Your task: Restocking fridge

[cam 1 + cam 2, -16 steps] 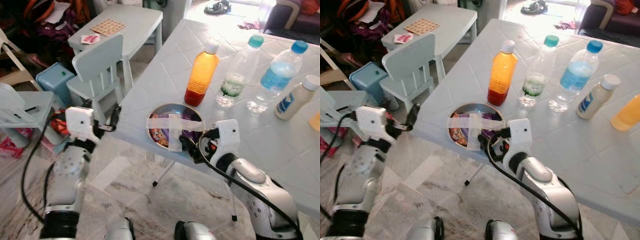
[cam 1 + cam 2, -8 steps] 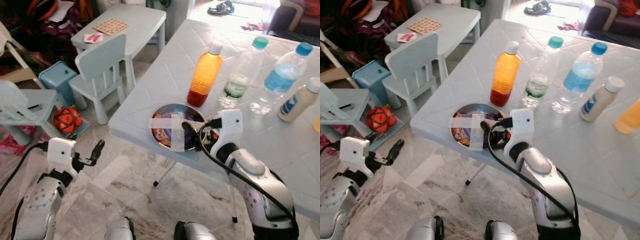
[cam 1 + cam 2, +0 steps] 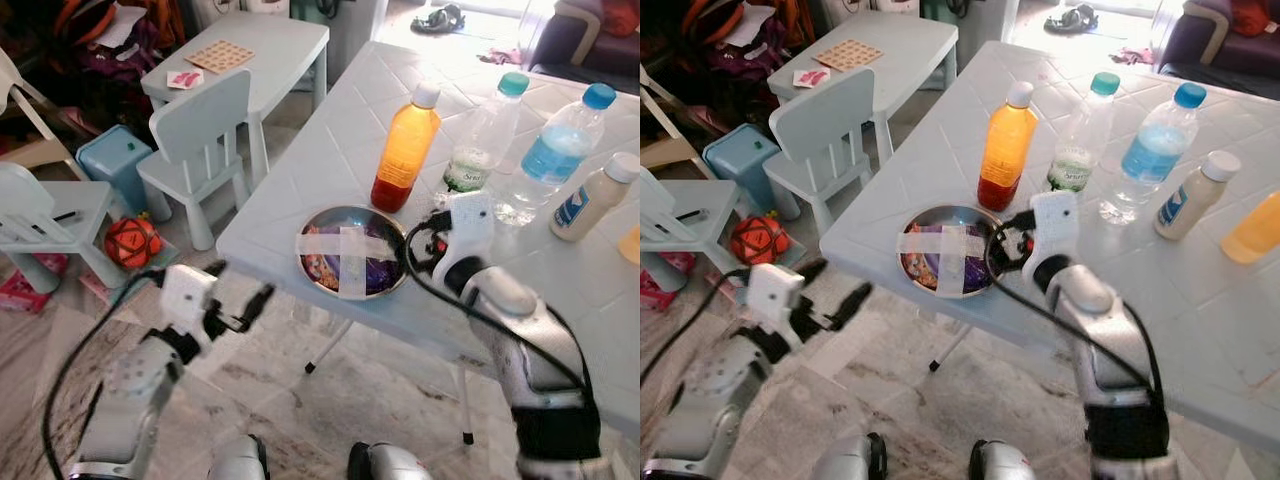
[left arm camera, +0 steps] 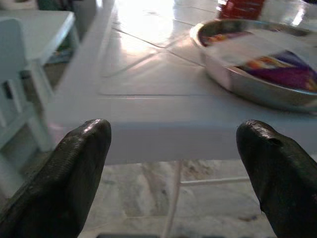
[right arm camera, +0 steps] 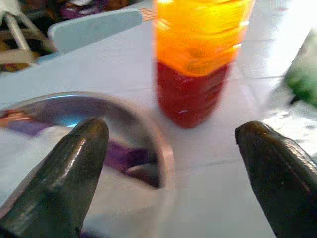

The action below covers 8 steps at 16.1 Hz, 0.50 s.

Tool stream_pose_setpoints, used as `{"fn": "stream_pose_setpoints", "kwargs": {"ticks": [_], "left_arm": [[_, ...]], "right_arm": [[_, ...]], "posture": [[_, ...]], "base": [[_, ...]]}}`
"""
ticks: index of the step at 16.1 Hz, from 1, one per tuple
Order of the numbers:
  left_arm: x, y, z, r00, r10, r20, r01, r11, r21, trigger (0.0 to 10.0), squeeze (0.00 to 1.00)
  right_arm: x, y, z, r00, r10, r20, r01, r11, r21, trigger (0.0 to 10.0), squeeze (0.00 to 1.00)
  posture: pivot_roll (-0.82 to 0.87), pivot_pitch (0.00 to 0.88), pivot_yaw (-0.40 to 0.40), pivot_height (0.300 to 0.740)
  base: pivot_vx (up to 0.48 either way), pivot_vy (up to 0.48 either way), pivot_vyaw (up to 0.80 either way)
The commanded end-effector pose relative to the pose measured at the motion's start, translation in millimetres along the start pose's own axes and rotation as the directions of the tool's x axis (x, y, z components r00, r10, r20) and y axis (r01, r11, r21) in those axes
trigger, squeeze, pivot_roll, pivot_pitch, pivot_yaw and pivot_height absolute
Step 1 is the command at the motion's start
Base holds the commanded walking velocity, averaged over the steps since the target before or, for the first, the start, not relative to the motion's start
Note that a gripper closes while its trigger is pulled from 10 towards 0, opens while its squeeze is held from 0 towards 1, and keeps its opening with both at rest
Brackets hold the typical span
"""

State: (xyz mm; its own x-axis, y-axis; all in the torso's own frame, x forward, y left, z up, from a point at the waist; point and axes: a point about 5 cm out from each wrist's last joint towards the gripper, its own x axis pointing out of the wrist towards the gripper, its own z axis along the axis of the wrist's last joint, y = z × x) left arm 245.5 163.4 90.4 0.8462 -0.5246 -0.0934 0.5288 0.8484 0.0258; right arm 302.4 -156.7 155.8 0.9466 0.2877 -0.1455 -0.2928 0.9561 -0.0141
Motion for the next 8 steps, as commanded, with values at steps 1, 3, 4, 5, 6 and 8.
{"fn": "stream_pose_setpoints", "kwargs": {"ticks": [1,3,4,5,6,8], "left_arm": [[-1.0,-2.3,-1,1.000,-0.019,-0.010,0.019,1.000,0.015,10.0,0.00],[0.7,-3.7,0,1.000,-0.021,-0.005,0.021,1.000,0.007,10.0,0.00],[3.5,-5.7,2,1.000,-0.028,0.004,0.028,1.000,0.000,10.0,0.00],[6.6,-8.0,4,0.999,-0.034,0.015,0.034,0.999,-0.011,10.0,0.00],[8.7,-10.1,6,0.999,-0.040,0.023,0.040,0.999,-0.018,10.0,0.00],[18.1,-19.4,10,0.996,-0.079,0.037,0.080,0.997,-0.018,10.0,0.00]], "right_arm": [[2.0,-6.4,2,1.000,-0.010,0.023,0.010,1.000,-0.012,10.0,0.00],[5.1,-9.1,2,0.999,-0.001,0.038,0.002,1.000,-0.018,10.0,0.00],[6.8,-8.2,0,0.999,0.028,0.043,-0.027,0.999,-0.023,10.0,0.00],[7.5,-6.6,0,0.997,0.050,0.060,-0.049,0.999,-0.016,10.0,0.00],[8.0,-4.2,-2,0.995,0.076,0.067,-0.076,0.997,-0.012,10.0,0.00],[12.0,4.0,-7,0.987,0.144,0.078,-0.142,0.989,-0.030,10.0,0.00]], "posture": [[0.03,0.115,-0.006,0.740],[0.03,0.115,-0.006,0.740],[0.03,0.120,-0.006,0.740],[0.03,0.120,-0.006,0.740],[0.03,0.123,-0.006,0.740],[0.03,0.125,-0.005,0.740]], "base": [[0.000,0.000,0.00],[0.000,0.000,0.00],[0.000,0.000,0.00],[0.000,0.000,0.00],[0.000,0.000,0.00],[0.000,0.000,0.00]]}}
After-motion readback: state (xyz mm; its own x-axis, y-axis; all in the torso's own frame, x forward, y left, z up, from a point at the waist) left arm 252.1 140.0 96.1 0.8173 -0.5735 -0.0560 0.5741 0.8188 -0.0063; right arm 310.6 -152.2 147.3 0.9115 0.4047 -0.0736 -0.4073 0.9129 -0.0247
